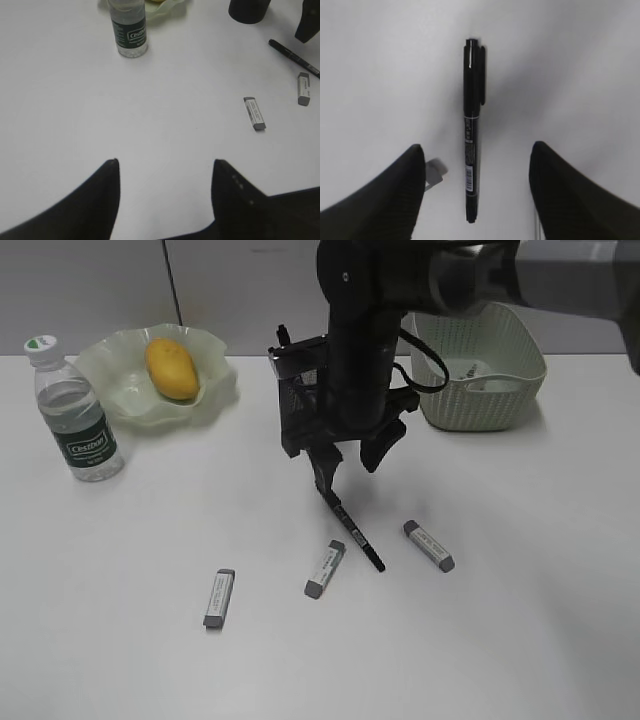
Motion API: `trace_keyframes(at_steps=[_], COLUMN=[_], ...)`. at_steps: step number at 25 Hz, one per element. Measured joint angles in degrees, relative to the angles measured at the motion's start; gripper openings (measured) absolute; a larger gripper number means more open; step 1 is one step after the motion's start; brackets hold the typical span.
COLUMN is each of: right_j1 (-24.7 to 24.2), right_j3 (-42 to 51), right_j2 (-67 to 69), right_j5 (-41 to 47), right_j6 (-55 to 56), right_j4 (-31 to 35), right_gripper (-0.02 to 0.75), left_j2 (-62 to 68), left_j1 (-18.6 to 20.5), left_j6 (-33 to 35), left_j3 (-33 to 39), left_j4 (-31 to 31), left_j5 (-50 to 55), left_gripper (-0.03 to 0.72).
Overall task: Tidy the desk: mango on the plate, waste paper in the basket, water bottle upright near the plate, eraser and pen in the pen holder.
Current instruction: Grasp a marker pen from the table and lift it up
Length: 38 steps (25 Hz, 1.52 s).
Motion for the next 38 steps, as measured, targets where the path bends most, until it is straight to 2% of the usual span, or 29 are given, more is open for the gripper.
trace_keyframes(at_steps=[11,18,26,30,36,38], right_j1=[0.1,0.3,0.3,0.3,0.4,0.5], right_j3=[-0.6,-4.3,-5.5,-5.7,-5.8,-6.5], right_j2=[3.8,7.3,9.8,10.0,10.0,10.1], right_j5=[-4.1,-4.3,-4.1,-3.9,-3.6,-3.1], right_j6=[2.5,2.8,2.9,2.9,2.2,1.3], right_j4=[0.0,-0.3,-0.7,-0.7,-0.7,-1.2], right_gripper=[0.505,0.501,0.458,0.382,0.151,0.145], left_j2=[0.0,0.0,0.0,0.0,0.0,0.0], left_j1=[0.0,0.0,0.0,0.0,0.0,0.0], left_j6=[0.0,0.0,0.0,0.0,0.0,0.0], left_j3=[0.0,0.0,0.0,0.0,0.0,0.0], left_j4=[0.0,0.0,0.0,0.0,0.0,0.0], left_j5=[0.0,0.0,0.0,0.0,0.0,0.0], left_gripper=[0.446,0.446,0.445,0.445,0.445,0.445])
